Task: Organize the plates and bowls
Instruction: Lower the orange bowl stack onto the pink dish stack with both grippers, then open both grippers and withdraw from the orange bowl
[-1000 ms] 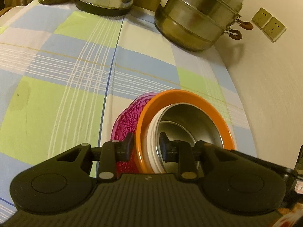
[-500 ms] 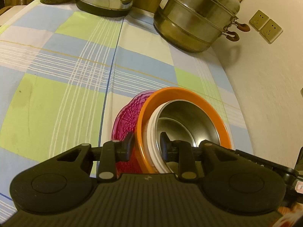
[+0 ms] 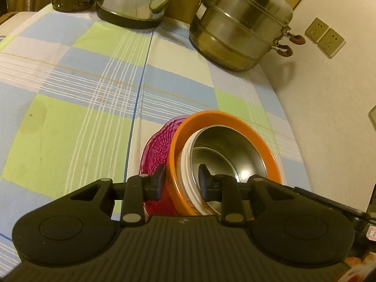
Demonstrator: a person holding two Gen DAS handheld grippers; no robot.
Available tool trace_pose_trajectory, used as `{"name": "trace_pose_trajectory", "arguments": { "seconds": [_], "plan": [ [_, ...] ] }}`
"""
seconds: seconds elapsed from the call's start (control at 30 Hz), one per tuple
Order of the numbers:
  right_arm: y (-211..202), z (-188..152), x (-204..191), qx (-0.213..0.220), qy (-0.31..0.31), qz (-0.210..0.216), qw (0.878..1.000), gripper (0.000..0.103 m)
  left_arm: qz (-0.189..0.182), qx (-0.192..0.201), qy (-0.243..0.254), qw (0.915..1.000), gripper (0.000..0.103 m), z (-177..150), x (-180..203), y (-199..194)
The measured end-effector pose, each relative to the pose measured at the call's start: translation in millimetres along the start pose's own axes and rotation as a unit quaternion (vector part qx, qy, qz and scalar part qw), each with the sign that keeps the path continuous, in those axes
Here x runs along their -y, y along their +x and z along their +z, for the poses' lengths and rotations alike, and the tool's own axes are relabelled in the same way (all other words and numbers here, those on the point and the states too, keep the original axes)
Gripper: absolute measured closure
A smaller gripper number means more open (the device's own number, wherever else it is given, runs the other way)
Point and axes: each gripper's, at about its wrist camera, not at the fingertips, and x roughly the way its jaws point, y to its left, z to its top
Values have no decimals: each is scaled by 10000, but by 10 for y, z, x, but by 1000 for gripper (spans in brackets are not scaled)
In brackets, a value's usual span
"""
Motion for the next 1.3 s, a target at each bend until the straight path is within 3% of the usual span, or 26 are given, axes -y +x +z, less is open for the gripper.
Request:
{"name": "trace_pose_trajectory", "arguments": {
  "seconds": [0.2, 0.37, 0.57, 0.73, 0.97, 1.3],
  "plan": [
    [-202, -34, -28, 149, -20, -12, 9999, 44, 77, 125, 115, 9998, 71, -97, 62, -193],
    [-348, -83, -50, 204, -46, -60, 9998, 43, 148, 228, 179, 9995, 47, -190, 106, -359],
    [-490, -167, -71, 229, -96, -117, 9996, 43, 230, 323, 226, 9990, 38, -275, 116, -521],
    [-576, -227, -96, 256, -213, -213, 9992, 42, 614, 479, 419, 9961, 37, -349, 172, -625],
    [-697, -331, -135, 319, -388, -308, 9983, 41, 849, 471, 528, 9939, 35, -448, 167, -730],
    [-840, -515, -175, 385, -662, -440, 9961, 31, 821, 452, 540, 9941, 26, -615, 157, -911]
  ]
}}
